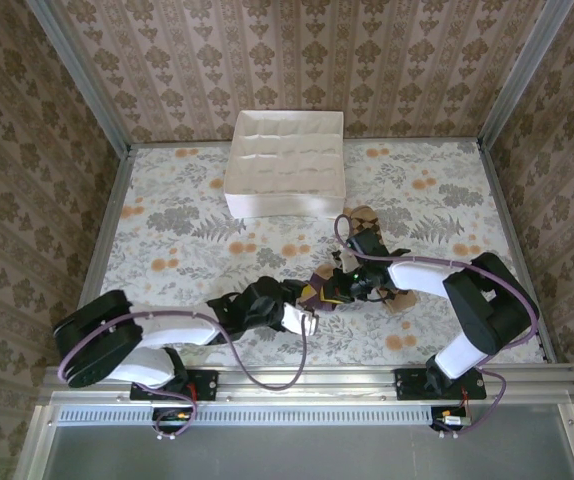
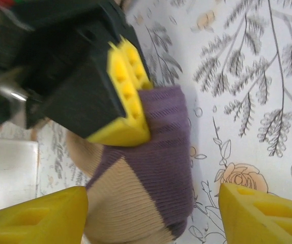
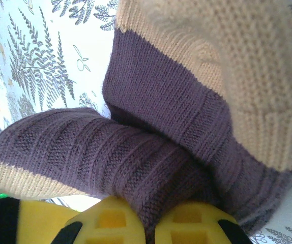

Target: Roll the socks

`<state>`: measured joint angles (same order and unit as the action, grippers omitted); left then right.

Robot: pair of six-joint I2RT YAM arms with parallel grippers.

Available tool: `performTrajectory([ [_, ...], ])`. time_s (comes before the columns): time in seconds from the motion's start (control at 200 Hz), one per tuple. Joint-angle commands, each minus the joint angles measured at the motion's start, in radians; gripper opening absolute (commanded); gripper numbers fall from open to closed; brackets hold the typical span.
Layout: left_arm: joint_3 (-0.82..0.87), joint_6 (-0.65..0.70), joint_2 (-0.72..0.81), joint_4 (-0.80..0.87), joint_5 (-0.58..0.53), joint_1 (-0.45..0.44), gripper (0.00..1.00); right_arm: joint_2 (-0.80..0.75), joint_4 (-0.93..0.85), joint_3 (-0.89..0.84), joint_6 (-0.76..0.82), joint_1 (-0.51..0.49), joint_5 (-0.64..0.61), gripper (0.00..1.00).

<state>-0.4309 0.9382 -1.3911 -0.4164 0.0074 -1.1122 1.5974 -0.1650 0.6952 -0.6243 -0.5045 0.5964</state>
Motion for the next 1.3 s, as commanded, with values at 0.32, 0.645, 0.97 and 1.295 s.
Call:
performTrajectory([
  [0.32,-0.068,0.087,-0.276,-0.251,-0.099,0.023,0.73,0.13,-0.154,-0.054,0.037,0.033,-0.139,0.0],
  [0.645,-0.143,0.085,-0.29,-0.022,-0.018,0.068,0.28,0.027,-0.173,-0.059,0.063,0.034,-0.094,0.0],
  [0.97,-0.152,0.079,-0.232,0.197,0.048,0.059,0.0,-0.198,-0.309,0.01,0.164,0.08,-0.07,0.23],
  [1.295,-0.186,0.042,-0.143,0.437,0.059,0.029,0.0,-0.15,-0.239,0.014,0.134,0.15,-0.047,0.37],
])
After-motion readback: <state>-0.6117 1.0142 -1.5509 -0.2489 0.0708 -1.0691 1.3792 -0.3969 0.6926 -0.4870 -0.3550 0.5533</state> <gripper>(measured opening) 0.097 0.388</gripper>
